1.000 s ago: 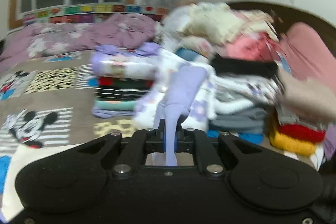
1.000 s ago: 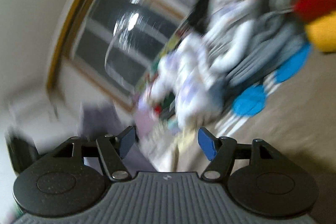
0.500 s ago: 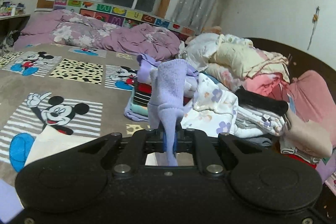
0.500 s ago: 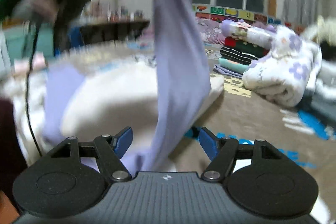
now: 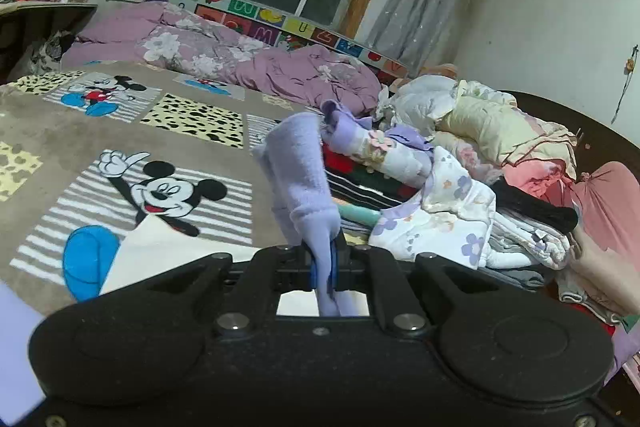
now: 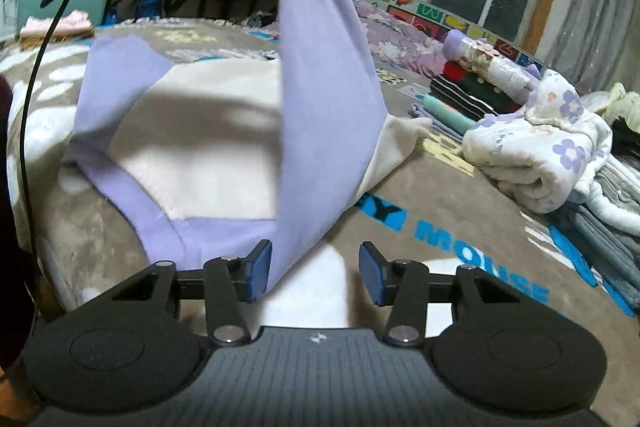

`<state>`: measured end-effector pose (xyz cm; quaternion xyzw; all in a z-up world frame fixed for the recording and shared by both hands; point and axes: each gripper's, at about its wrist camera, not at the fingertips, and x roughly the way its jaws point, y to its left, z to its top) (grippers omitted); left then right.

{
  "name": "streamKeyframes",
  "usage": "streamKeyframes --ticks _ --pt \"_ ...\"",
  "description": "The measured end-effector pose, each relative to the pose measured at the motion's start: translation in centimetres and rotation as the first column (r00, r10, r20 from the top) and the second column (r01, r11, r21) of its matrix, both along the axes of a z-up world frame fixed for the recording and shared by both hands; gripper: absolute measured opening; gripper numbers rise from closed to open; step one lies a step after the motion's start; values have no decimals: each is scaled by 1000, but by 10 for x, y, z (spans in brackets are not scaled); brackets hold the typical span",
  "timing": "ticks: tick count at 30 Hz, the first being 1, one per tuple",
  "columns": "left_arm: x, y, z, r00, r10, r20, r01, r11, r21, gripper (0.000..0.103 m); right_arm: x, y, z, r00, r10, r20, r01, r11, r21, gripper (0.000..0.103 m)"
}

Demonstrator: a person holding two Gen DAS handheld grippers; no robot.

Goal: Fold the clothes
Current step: 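Lift the lavender sleeve with the left gripper and fold it across the body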

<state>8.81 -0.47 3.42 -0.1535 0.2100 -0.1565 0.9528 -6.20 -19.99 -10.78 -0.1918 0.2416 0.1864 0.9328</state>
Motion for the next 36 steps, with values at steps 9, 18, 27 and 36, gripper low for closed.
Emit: streamKeyframes --ticks 9,18,27,36 --pt "-6 34 -29 998 52 -33 -52 998 -20 5 -5 10 -3 999 28 18 -27 998 -65 36" --pt "-19 65 -62 991 107 -78 -110 993 -40 6 -8 13 -5 999 31 25 -29 995 -94 36" --pt "-19 85 -98 982 137 -131 -143 989 -42 5 -12 17 -8 998 41 42 -34 990 -137 35" --pt "-14 102 -134 963 154 -223 -165 986 -32 15 -17 19 -9 998 40 51 -31 986 -166 35"
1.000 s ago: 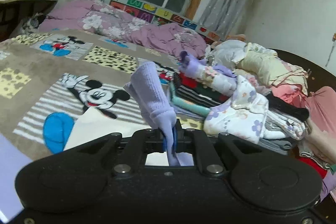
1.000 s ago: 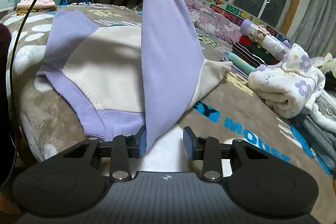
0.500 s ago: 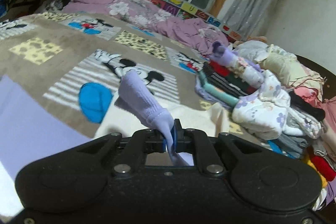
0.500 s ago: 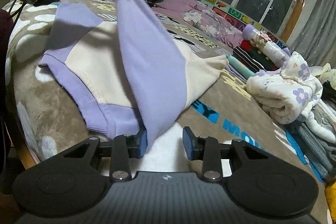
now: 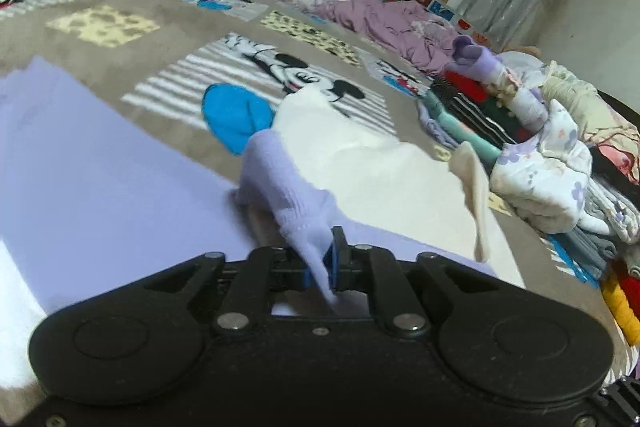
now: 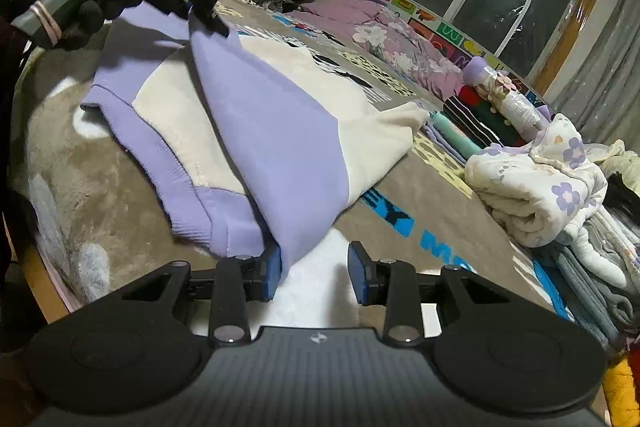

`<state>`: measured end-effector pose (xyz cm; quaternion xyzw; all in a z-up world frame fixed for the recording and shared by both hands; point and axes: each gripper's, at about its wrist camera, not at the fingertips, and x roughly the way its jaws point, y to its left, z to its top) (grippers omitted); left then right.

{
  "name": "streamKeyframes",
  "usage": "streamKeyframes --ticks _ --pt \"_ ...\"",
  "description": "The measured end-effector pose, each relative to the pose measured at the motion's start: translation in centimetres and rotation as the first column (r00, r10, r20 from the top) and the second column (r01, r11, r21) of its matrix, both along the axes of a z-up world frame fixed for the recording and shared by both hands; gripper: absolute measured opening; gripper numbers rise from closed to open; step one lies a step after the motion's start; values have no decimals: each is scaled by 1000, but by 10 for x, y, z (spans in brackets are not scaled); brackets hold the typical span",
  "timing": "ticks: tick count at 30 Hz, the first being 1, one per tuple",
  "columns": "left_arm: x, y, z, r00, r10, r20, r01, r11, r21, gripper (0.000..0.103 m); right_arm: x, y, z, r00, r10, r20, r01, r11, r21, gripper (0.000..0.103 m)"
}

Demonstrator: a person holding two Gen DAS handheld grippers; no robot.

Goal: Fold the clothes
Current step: 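Lift the lavender sleeve with the left gripper and fold it across the body, then open the left gripper and release the sleeve onto the body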

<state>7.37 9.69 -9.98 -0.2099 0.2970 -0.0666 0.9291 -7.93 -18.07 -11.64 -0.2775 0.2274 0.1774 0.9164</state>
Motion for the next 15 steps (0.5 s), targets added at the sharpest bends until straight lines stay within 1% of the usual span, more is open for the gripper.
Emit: streamKeyframes --ticks 2,6,9,10,12,13,14,15 --pt "0 4 -2 1000 12 -5 -12 1000 -15 18 -2 -1 1 1000 0 -2 0 1000 1 35" --pt "-1 10 0 999 40 -7 -41 998 -47 30 -10 -3 3 1000 6 -4 -6 1000 2 35" --pt "-1 12 3 999 51 6 -50 998 -46 30 -20 -6 7 1000 30 2 -30 999 26 36" --pt "-1 12 3 999 51 12 -51 998 -39 30 -23 -7 9 999 43 8 -43 998 42 36" --pt "-1 8 5 999 43 26 -43 999 5 30 -28 -10 16 997 75 28 -77 992 100 39" --pt "0 5 6 999 38 33 -39 999 27 29 -28 -12 19 995 87 39 -92 987 133 42" --pt "0 2 6 999 31 40 -33 998 53 25 -28 -12 21 995 93 47 -99 983 157 44" --pt "0 -1 7 998 25 52 -29 996 87 24 -26 -11 22 994 98 50 -105 979 175 44"
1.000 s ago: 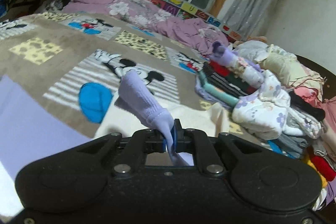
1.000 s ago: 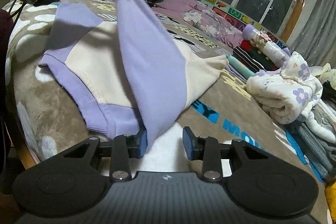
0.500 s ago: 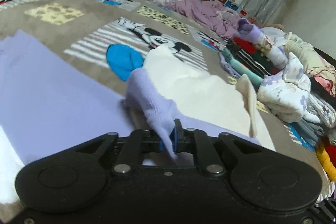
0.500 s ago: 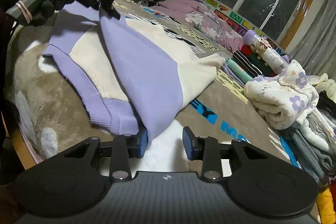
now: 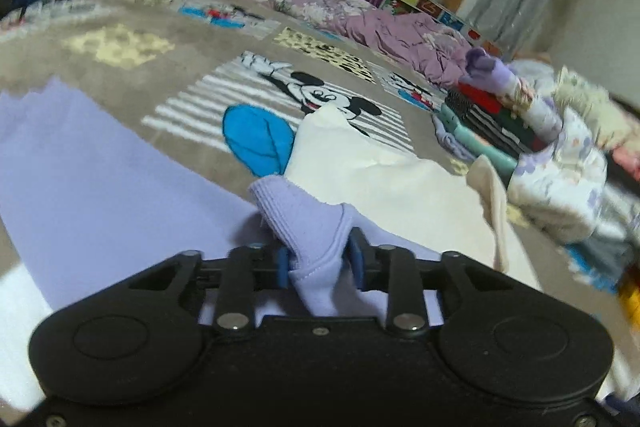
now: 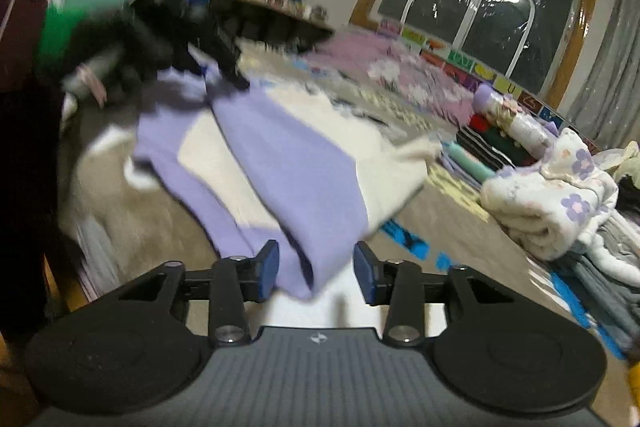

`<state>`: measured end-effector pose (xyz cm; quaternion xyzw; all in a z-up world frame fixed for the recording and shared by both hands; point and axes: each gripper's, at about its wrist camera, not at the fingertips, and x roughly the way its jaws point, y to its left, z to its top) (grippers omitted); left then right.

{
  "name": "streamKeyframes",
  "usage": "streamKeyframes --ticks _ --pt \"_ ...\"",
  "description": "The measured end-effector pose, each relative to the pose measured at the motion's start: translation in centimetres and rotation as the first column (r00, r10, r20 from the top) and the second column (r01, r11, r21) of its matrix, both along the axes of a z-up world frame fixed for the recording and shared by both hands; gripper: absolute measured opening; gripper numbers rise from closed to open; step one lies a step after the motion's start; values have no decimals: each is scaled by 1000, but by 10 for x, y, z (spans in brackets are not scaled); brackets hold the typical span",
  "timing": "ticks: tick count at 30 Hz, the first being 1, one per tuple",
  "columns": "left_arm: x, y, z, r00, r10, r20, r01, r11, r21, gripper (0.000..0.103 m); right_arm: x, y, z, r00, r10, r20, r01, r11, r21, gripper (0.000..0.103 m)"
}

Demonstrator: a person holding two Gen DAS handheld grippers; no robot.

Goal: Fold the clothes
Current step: 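Open the left gripper and release the sleeve onto the body, then move the left gripper across the sweatshirt to the other lavender sleeve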

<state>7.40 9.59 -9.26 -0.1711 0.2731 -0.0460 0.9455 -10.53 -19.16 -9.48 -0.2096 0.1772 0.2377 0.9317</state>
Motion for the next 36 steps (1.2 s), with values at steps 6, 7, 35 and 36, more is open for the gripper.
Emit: streamKeyframes --ticks 6,7,35,36 --pt "5 -9 -1 999 26 -39 -20 988 156 52 25 7 -3 1000 4 0 -4 997 71 44" --pt "3 -9 2 998 52 -26 -46 980 195 57 30 9 -4 1000 6 -9 -6 997 77 44" --pt "4 12 7 995 71 -65 -72 997 -10 25 29 7 -16 999 -12 -49 8 998 -65 40" --pt "3 9 9 997 60 -55 -61 998 -5 22 29 7 -17 998 -25 -55 21 997 -71 38"
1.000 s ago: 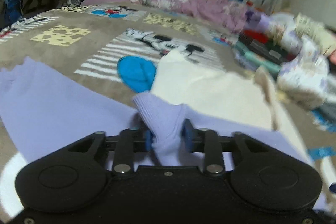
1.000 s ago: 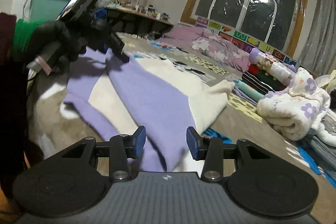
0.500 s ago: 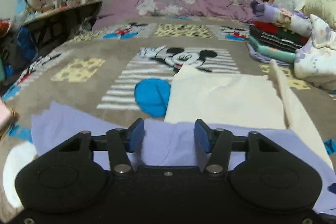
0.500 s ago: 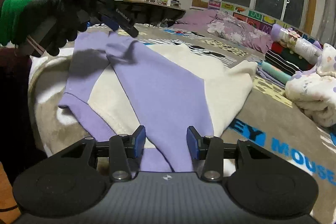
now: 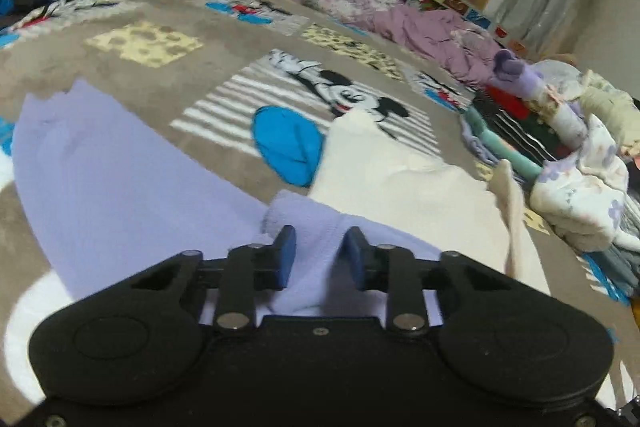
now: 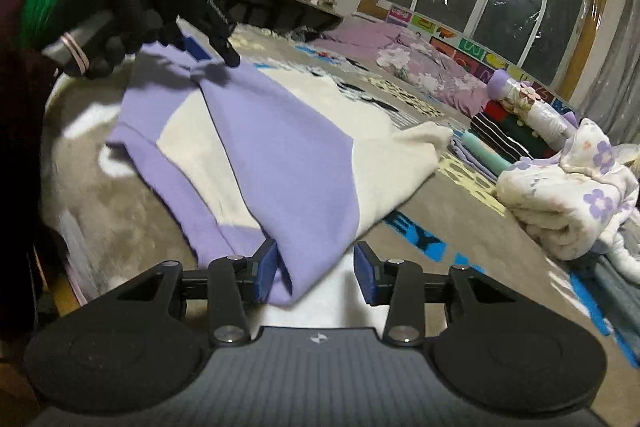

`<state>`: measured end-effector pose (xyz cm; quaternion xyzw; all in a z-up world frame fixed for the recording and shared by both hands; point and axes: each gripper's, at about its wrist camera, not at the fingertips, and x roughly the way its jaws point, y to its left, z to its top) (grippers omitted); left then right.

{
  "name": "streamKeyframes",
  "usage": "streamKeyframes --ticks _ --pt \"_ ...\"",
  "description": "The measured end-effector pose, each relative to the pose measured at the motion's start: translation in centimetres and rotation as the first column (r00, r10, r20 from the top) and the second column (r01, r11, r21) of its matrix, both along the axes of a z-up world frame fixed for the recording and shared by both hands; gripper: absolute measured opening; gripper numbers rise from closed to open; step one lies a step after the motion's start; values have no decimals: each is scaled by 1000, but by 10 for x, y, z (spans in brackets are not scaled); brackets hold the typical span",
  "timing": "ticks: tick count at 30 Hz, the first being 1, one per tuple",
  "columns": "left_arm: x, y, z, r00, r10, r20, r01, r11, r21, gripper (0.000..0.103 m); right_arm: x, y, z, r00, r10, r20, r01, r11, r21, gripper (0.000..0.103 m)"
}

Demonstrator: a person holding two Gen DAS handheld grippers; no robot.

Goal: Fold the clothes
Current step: 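Move the left gripper across the sweatshirt to the other lavender sleeve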

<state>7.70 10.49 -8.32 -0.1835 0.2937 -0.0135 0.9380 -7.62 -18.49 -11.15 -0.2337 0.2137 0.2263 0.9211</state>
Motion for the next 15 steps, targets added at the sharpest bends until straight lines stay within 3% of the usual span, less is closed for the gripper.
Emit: streamKeyframes --ticks 6,12,13,15 --pt "-3 -6 11 998 -43 50 45 999 -31 21 3 -22 2 991 -91 -101 102 988 114 35" --pt "-3 -14 6 997 -75 36 76 997 -13 21 -14 9 -3 998 -7 61 10 998 -54 35" --pt "-3 -14 6 996 -82 33 82 997 -3 21 -12 13 -4 998 -4 66 8 997 -71 33" --pt "-4 -16 6 995 -94 27 94 995 18 21 -8 13 -4 999 -31 38 34 996 -83 16"
